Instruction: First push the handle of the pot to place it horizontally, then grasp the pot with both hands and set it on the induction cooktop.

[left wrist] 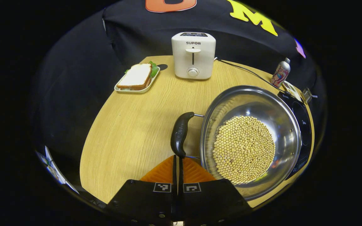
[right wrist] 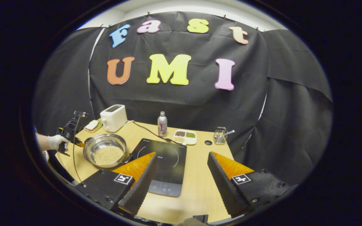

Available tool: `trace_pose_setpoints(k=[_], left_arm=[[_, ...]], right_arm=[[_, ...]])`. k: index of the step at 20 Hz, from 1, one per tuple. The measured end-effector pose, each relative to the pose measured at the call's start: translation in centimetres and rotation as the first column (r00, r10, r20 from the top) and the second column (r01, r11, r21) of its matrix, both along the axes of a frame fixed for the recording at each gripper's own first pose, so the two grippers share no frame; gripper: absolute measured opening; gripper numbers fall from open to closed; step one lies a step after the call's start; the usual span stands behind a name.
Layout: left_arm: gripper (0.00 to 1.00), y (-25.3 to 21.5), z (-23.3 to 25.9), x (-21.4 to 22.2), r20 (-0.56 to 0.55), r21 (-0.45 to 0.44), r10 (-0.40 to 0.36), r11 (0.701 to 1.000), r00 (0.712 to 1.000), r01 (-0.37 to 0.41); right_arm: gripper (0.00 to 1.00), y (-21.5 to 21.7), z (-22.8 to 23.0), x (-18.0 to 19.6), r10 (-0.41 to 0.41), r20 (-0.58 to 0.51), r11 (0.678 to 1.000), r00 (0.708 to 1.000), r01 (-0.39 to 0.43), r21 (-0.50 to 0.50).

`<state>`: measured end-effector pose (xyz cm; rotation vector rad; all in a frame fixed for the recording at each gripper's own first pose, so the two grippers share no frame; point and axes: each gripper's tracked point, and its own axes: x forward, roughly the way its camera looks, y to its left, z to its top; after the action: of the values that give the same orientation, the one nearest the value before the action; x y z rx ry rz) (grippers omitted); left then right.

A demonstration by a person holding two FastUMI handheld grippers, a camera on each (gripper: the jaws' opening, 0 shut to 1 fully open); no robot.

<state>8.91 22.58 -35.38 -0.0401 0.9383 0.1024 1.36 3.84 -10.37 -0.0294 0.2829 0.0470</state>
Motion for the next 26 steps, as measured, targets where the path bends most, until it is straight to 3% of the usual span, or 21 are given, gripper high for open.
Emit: trace_pose_setpoints(k=[5,6,8,10,11,14,22,26], left_arm=[[0.00,1.3,3.8,-3.0,0.148,0.074,0.066,0.994,0.987,-0.078],[0.07,1.3,5.0,-3.7,0.186,0.072,0.080,0.993,0.979,-0.095],[0.40,0.9,6.8,-4.7,0.226,0.064,0.085,0.993,0.971,-0.102],[0.83,0.7,8.2,-5.4,0.246,0.074,0.063,0.994,0.967,-0.084],[0.97,0.8,8.8,-5.3,0.259,0.090,0.052,0.993,0.964,-0.078],[0.97,0.1,9.8,-3.8,0.278,0.110,-0.011,0.994,0.961,-0.020],[0.97,0.1,6.5,3.1,0.231,0.104,-0.188,0.980,0.955,0.168],[0.97,-1.1,4.5,5.0,0.202,0.082,-0.235,0.971,0.951,0.223]], right_arm=[[0.98,-0.6,-1.1,0.5,0.059,-0.008,0.998,0.998,-0.059,0.018],[0.97,-0.8,-1.4,0.7,0.071,-0.014,0.997,0.997,-0.070,0.023],[0.97,-0.5,-1.8,1.2,0.100,-0.021,0.994,0.995,-0.099,0.047],[0.97,0.6,-2.8,1.9,0.135,-0.044,0.988,0.990,-0.131,0.085],[0.99,1.3,-3.3,2.3,0.147,-0.055,0.985,0.988,-0.141,0.099],[0.97,4.0,-4.5,3.8,0.171,-0.098,0.982,0.980,-0.161,0.099],[0.99,14.7,-8.4,10.2,0.182,-0.264,0.982,0.947,-0.160,0.104],[0.97,20.5,-12.0,12.4,0.223,-0.383,0.972,0.896,-0.177,0.152]])
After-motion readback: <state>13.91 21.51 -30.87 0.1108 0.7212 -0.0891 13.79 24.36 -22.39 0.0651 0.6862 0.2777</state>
